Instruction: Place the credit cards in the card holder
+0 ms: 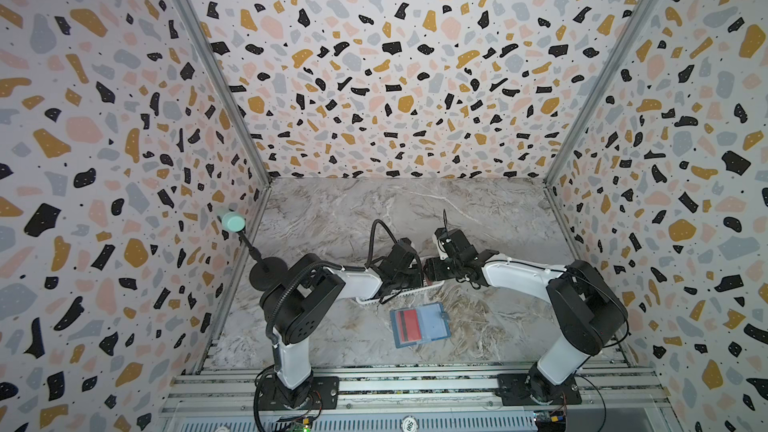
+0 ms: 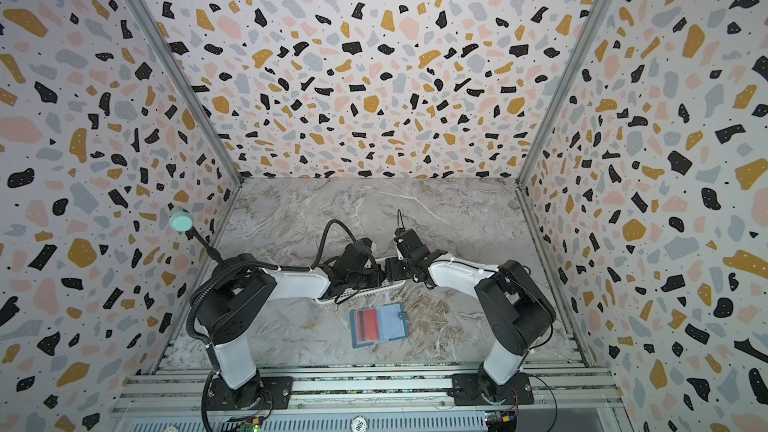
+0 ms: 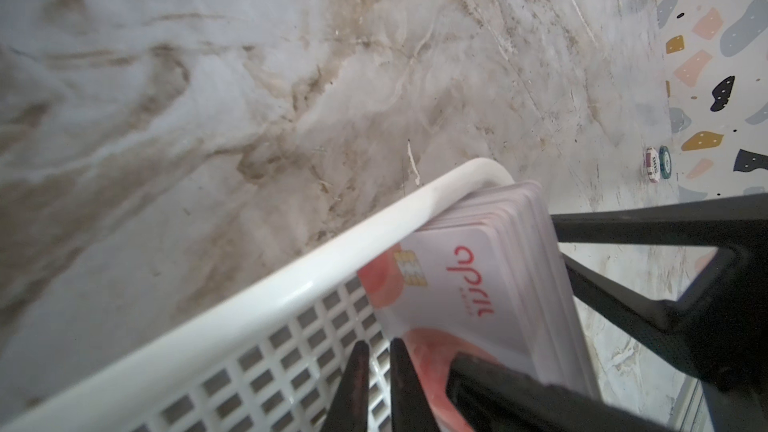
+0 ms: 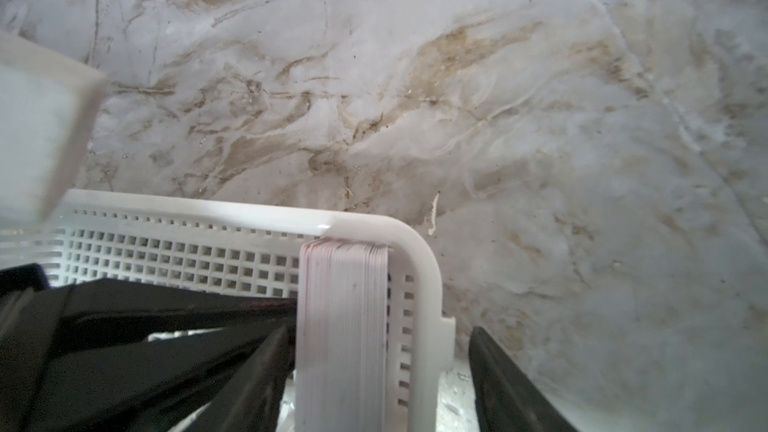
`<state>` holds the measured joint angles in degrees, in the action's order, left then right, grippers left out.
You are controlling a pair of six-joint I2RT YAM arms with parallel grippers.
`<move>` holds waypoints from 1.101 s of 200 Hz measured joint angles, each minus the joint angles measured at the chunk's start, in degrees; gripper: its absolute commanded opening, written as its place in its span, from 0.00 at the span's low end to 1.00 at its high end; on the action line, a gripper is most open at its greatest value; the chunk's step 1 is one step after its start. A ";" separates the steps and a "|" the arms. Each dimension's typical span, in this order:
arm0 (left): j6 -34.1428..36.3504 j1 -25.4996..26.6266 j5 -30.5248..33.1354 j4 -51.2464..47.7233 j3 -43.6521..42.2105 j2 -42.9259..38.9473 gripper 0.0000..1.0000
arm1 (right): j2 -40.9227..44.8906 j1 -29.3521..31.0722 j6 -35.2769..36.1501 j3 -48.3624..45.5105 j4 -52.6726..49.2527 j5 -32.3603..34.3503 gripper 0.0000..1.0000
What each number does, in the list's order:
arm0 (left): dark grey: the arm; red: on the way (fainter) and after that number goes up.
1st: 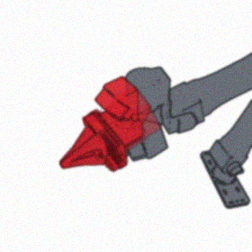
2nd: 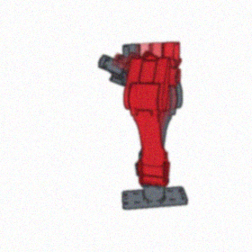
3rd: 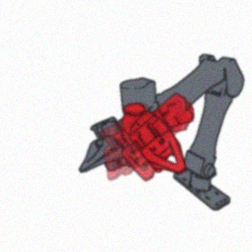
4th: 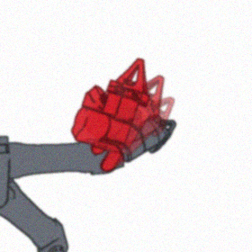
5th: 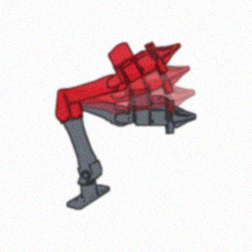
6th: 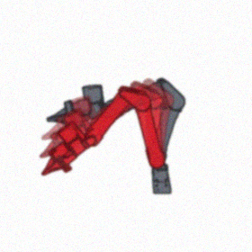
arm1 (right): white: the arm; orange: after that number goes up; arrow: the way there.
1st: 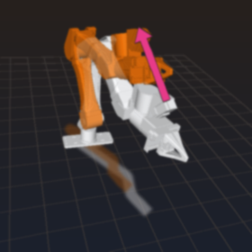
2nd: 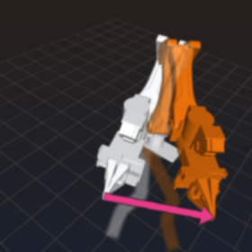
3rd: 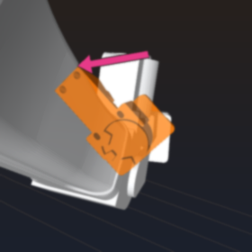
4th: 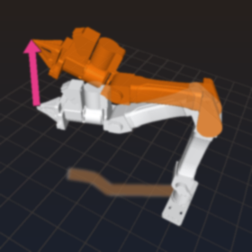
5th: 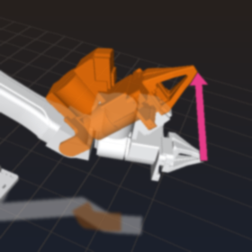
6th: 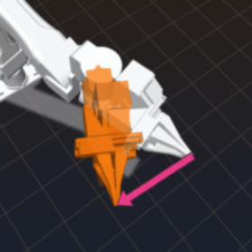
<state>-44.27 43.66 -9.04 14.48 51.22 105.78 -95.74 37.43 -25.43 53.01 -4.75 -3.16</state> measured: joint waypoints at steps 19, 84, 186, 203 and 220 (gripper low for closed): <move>-0.02 0.00 -0.09 0.20 0.00 0.07 0.15 | -0.28 0.00 0.00 0.00 -0.15 0.61 0.66; -0.22 -0.26 -0.17 0.35 -0.11 0.07 0.14 | -0.33 -0.02 0.09 0.00 -0.87 1.77 0.63; -1.31 -0.57 -1.27 2.47 -0.98 0.31 0.13 | 0.50 -0.15 1.18 0.63 -2.36 3.82 0.62; -1.38 -0.59 -1.40 2.80 -0.98 0.44 0.14 | 1.09 -0.31 1.36 0.63 -2.56 4.07 0.62; -1.44 -0.59 -1.46 2.97 -1.05 0.44 0.14 | 1.53 -0.46 1.42 0.63 -2.71 4.13 0.62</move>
<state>-45.71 43.07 -10.50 17.45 50.17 106.21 -94.21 36.97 -24.01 53.65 -7.46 0.97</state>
